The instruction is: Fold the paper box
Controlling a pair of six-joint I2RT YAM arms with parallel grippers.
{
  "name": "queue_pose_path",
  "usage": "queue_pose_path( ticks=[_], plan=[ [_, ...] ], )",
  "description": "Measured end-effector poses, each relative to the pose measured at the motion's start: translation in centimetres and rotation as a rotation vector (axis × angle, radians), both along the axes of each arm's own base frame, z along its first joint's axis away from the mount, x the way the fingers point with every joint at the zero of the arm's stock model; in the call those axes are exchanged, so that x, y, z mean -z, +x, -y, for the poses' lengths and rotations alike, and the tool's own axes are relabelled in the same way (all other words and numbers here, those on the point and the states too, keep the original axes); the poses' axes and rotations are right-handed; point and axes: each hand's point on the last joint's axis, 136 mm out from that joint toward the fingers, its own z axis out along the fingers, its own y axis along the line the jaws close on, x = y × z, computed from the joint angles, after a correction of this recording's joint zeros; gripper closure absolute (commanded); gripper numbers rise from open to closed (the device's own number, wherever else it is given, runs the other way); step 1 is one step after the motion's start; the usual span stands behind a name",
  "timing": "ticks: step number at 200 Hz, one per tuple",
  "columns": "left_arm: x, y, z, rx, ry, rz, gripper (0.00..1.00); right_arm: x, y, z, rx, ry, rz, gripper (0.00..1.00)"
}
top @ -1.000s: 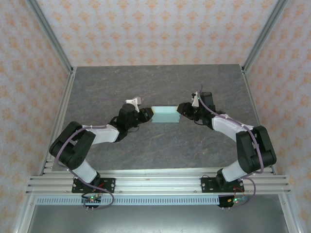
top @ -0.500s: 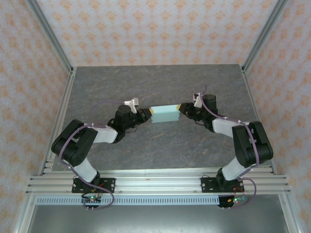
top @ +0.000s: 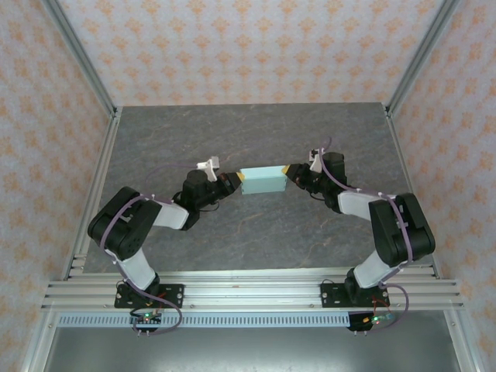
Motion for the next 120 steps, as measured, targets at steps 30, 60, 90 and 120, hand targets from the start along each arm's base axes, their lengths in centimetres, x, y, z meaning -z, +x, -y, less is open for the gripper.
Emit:
queue_pose_path(
  ticks=[30, 60, 90, 120],
  plan=[
    [-0.2, 0.2, 0.1, 0.007, 0.038, -0.027, 0.8, -0.4, 0.0, 0.0, 0.009, -0.015, -0.019, 0.83],
    [-0.4, 0.3, 0.2, 0.015, 0.089, -0.058, 0.71, -0.6, -0.1, -0.1, 0.013, -0.047, -0.048, 0.78],
    [-0.5, 0.4, 0.3, 0.018, 0.139, -0.087, 0.67, -0.9, -0.3, -0.1, 0.0, -0.081, -0.061, 0.75],
    [-0.6, -0.2, 0.8, 0.04, 0.183, -0.1, 0.67, -1.1, -0.7, -0.1, -0.022, -0.116, -0.062, 0.74]
  ],
)
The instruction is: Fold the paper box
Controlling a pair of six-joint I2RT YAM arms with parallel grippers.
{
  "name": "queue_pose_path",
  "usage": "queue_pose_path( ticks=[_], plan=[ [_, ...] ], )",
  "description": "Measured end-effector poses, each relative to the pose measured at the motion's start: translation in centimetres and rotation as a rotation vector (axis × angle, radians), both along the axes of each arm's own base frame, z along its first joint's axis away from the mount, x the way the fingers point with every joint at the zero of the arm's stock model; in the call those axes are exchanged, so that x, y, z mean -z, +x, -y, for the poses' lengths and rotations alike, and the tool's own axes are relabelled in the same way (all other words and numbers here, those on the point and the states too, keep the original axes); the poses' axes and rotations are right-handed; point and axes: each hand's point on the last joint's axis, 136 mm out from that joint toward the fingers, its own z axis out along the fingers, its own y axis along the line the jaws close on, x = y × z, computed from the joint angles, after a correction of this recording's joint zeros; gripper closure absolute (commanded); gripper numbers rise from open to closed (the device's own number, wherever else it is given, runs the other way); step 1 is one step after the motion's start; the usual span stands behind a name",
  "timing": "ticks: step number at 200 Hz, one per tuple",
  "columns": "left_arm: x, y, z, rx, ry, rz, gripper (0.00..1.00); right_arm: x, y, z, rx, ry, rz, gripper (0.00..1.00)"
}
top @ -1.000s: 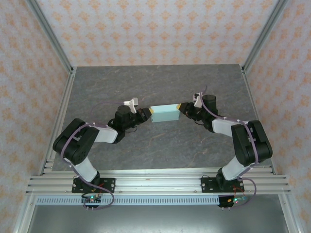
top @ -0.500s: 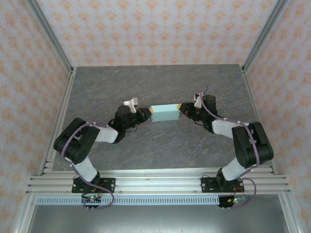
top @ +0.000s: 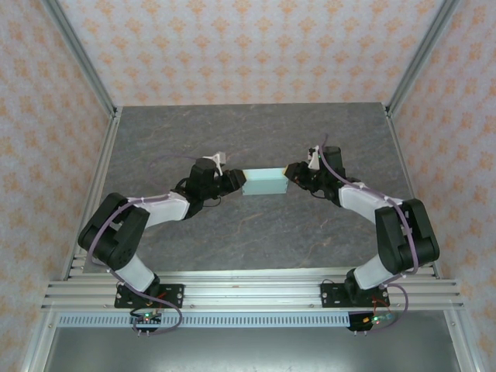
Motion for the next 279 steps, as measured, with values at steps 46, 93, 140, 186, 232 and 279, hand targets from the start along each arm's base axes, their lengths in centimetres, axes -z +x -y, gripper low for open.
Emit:
queue_pose_path(
  ticks=[46, 93, 140, 186, 232, 279],
  plan=[
    [-0.1, -1.8, 0.6, 0.04, 0.076, 0.009, 0.67, -0.3, -1.5, -0.1, -0.068, -0.06, 0.034, 0.73],
    [1.3, -4.7, 1.0, 0.094, 0.141, 0.016, 0.64, 0.3, -4.7, -0.2, -0.151, -0.116, 0.053, 0.72],
    [5.8, -9.1, 0.7, 0.175, 0.268, -0.104, 0.61, 3.6, -9.0, -1.1, -0.246, -0.172, -0.061, 0.71],
    [6.0, -9.5, -1.0, 0.158, 0.363, -0.104, 0.51, 3.3, -9.0, 0.2, -0.216, -0.258, -0.073, 0.55],
    [3.8, -7.1, -2.6, 0.061, 0.325, -0.084, 0.42, 1.3, -6.0, -0.1, -0.146, -0.26, -0.04, 0.46],
    [6.3, -5.2, -0.8, 0.056, 0.273, -0.177, 0.41, 4.9, -4.6, -1.3, -0.132, -0.252, -0.14, 0.47]
  ],
)
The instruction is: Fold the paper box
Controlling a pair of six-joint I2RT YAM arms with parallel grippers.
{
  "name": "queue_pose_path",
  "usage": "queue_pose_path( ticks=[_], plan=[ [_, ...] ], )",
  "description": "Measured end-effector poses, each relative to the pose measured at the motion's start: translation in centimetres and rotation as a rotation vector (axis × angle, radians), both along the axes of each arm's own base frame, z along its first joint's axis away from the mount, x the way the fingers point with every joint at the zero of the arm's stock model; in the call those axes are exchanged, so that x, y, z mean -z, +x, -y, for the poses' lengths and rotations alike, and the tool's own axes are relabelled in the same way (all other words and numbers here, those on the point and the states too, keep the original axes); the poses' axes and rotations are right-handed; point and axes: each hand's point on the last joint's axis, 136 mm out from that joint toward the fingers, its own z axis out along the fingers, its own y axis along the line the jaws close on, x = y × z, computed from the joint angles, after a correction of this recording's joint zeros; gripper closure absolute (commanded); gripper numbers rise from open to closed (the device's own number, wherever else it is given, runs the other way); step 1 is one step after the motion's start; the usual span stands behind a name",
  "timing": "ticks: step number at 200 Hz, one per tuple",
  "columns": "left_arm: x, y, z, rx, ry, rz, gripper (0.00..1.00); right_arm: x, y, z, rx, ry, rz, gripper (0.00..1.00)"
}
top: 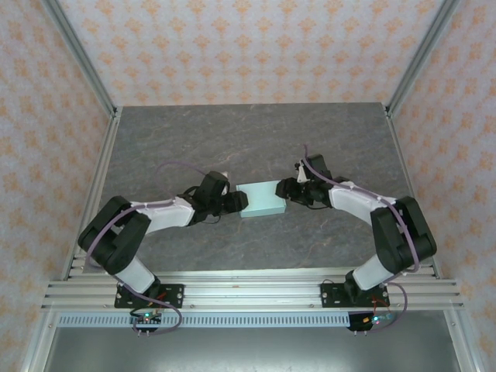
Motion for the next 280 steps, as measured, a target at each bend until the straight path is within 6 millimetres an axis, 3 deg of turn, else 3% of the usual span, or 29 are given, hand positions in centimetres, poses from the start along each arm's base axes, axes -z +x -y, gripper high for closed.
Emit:
queue_pose_path(
  ticks=[25, 48, 91, 122, 141, 155, 175, 185, 203, 218, 245, 266, 280],
  plan=[
    [-0.3, 1.3, 0.8, -0.008, -0.016, 0.001, 0.41, 1.1, 0.6, -0.4, 0.017, 0.013, -0.017, 0.49],
    [-0.7, 3.5, 1.6, -0.02, -0.024, 0.016, 0.41, 0.9, 2.0, -0.8, 0.036, 0.021, -0.007, 0.5],
    [-0.3, 8.2, 0.4, -0.087, 0.019, 0.045, 0.37, -0.4, 7.3, -0.8, 0.095, 0.011, 0.058, 0.46],
    [-1.5, 10.2, -1.1, -0.108, 0.08, 0.091, 0.31, -1.5, 8.7, 0.2, 0.122, -0.043, 0.109, 0.41],
    [-2.8, 10.5, -3.1, -0.135, 0.141, 0.148, 0.25, -2.7, 8.4, 2.2, 0.146, -0.135, 0.159, 0.32],
    [-4.4, 9.6, -5.2, -0.163, 0.206, 0.212, 0.21, -5.3, 8.1, 4.3, 0.179, -0.219, 0.244, 0.25],
    [-8.3, 7.9, -8.9, -0.23, 0.312, 0.352, 0.16, -10.3, 7.6, 8.1, 0.267, -0.356, 0.416, 0.13],
    [-10.4, 7.2, -10.7, -0.268, 0.366, 0.428, 0.01, -12.4, 7.1, 10.2, 0.332, -0.424, 0.49, 0.08],
    [-13.2, 6.2, -13.9, -0.363, 0.455, 0.533, 0.0, -14.3, 6.3, 13.9, 0.438, -0.551, 0.58, 0.01],
    [-14.1, 5.7, -16.8, -0.44, 0.544, 0.57, 0.0, -13.5, 5.7, 16.7, 0.513, -0.645, 0.59, 0.01],
    [-13.0, 4.9, -22.5, -0.573, 0.71, 0.549, 0.0, -8.9, 3.6, 21.4, 0.604, -0.795, 0.533, 0.01],
    [-11.2, 4.6, -26.1, -0.618, 0.786, 0.49, 0.0, -5.5, 2.1, 23.2, 0.61, -0.847, 0.526, 0.01],
    [-10.8, 4.8, -27.2, -0.617, 0.818, 0.498, 0.0, -3.8, 1.5, 23.8, 0.604, -0.858, 0.533, 0.01]
  ],
)
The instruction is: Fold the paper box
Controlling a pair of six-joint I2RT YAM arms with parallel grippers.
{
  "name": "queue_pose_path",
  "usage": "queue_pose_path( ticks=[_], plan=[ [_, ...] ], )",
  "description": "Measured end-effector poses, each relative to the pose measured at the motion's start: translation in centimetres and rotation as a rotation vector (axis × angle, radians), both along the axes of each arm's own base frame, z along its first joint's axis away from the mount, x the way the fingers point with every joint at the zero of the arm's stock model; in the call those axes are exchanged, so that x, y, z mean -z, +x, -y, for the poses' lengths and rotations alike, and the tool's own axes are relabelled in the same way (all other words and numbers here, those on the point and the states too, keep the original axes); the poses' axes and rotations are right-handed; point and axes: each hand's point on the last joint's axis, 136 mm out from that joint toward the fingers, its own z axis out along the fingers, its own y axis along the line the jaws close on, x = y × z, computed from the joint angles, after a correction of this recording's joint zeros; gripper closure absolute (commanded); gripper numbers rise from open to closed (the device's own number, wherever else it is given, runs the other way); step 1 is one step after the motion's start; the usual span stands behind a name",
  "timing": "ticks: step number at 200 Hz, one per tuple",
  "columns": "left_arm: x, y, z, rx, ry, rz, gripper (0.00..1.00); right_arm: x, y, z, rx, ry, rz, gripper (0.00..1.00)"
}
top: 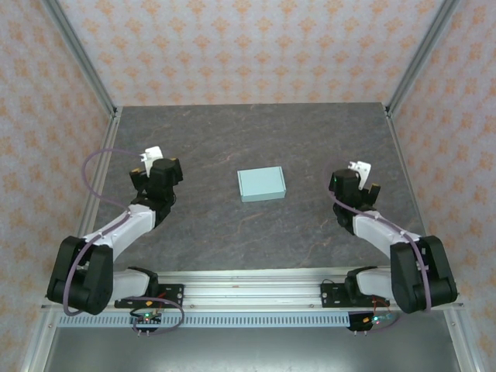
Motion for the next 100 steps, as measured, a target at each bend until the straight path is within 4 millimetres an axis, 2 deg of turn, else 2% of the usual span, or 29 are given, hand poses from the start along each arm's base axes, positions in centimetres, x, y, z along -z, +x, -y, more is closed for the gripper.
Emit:
queue_pose_path(
  ticks=[19, 38, 63, 81, 100],
  plan=[
    [0.8, 0.4, 0.1, 0.051, 0.018, -0.015, 0.0, 1.2, 0.0, 0.5, -0.013, -0.001, 0.005, 0.01],
    [1.2, 1.2, -0.3, 0.082, 0.016, -0.019, 0.0, 0.3, 1.0, 0.7, -0.031, 0.035, 0.085, 0.01],
    [2.5, 1.5, -2.2, 0.081, -0.032, -0.038, 0.0, -0.4, 2.6, 1.0, -0.055, 0.082, 0.169, 0.01],
    [3.8, 1.4, -3.1, 0.085, -0.061, -0.008, 0.0, 1.0, 3.5, 0.8, -0.085, 0.107, 0.166, 0.01],
    [6.5, 0.1, -2.2, 0.13, -0.085, -0.036, 0.0, 2.6, 3.7, 0.1, -0.123, 0.129, 0.134, 0.01]
  ],
)
